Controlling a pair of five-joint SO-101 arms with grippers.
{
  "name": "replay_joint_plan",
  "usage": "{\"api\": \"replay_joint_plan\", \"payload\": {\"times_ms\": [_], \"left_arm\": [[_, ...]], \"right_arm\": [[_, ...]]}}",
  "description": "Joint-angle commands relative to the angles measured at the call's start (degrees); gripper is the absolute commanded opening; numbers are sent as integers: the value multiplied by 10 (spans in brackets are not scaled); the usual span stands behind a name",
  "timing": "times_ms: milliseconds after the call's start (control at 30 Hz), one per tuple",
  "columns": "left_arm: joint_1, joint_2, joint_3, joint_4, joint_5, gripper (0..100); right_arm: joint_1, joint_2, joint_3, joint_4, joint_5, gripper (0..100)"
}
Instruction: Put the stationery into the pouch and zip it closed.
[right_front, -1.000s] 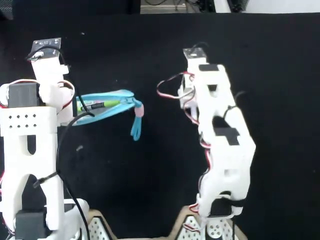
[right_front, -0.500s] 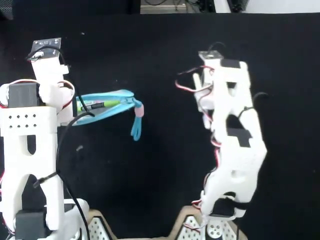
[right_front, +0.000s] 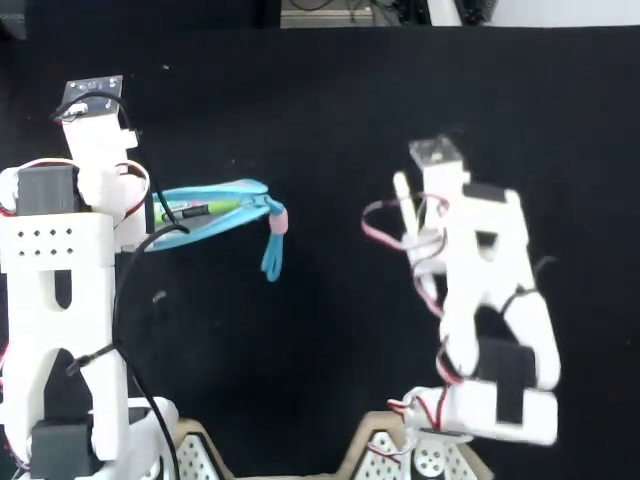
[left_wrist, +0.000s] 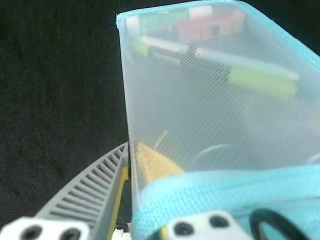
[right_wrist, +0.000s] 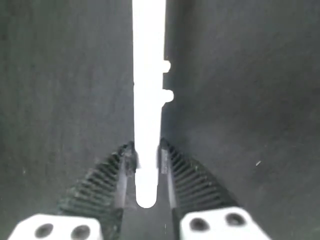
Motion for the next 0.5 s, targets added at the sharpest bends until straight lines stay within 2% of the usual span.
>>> {"api": "replay_joint_plan", "payload": {"times_ms": [0, 100, 233, 467], "left_arm": [[-5, 5, 24, 6, 1, 30], [-5, 5, 24, 8, 1, 30], [-5, 5, 24, 8, 1, 30], [-5, 5, 24, 8, 1, 30]], "right_arm": [[-4, -45, 19, 22, 34, 174], [-6, -23, 0, 24, 37, 230], [-14, 20, -79, 26, 30, 198], [-68, 150, -264, 23, -34, 184]]}}
